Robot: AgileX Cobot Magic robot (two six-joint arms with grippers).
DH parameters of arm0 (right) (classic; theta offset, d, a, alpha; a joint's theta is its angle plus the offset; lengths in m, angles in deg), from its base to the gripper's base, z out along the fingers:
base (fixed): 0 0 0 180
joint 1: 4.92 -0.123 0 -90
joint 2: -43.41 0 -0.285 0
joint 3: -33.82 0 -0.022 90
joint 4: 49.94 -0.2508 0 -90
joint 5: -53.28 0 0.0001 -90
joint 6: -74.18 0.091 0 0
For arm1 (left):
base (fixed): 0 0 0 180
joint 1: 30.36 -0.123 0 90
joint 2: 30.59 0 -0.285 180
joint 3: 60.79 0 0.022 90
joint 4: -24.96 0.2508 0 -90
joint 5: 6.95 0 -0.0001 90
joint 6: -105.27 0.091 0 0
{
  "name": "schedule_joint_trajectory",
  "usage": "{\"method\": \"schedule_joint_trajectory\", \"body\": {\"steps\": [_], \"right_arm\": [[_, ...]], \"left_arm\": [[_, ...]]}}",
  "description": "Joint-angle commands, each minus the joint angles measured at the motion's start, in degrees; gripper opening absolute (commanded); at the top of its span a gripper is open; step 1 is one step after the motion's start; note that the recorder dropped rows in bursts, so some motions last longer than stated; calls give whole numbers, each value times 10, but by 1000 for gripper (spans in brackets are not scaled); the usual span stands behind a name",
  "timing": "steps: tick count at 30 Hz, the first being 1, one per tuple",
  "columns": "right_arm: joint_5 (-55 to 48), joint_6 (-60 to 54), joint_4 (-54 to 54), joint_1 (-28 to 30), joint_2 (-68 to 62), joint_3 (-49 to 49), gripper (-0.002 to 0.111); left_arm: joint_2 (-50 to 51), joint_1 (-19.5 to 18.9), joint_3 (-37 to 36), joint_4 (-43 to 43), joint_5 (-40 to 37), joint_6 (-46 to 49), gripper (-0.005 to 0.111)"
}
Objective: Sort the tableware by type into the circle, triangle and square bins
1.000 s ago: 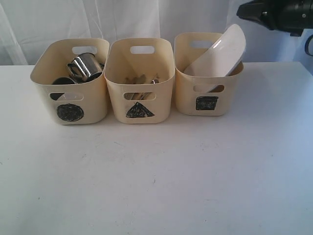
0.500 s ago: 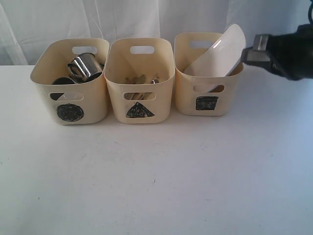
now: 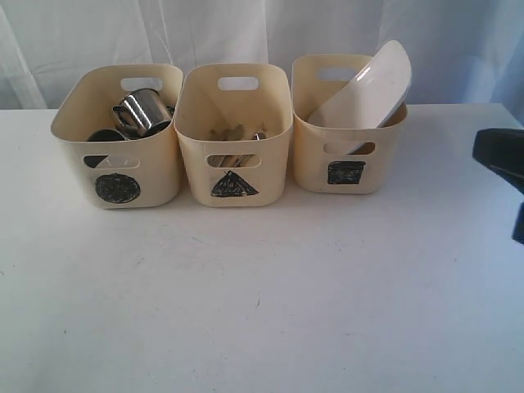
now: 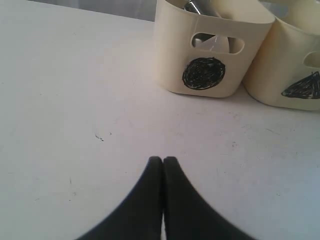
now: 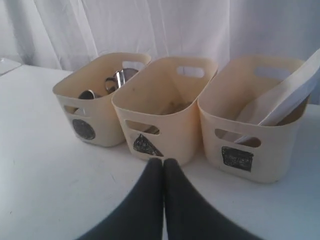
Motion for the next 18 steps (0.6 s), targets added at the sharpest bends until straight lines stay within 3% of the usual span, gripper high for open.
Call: {"method": "schedule_joint_trajectory", "body": {"steps": [1, 18], "right_arm": [[-1, 39, 14, 0, 68, -8, 0], [25, 39, 11, -8, 105, -31, 0]], "left_arm": [[-3, -1, -2, 0, 2, -1, 0], [-3, -1, -2, 0, 2, -1, 0]]}}
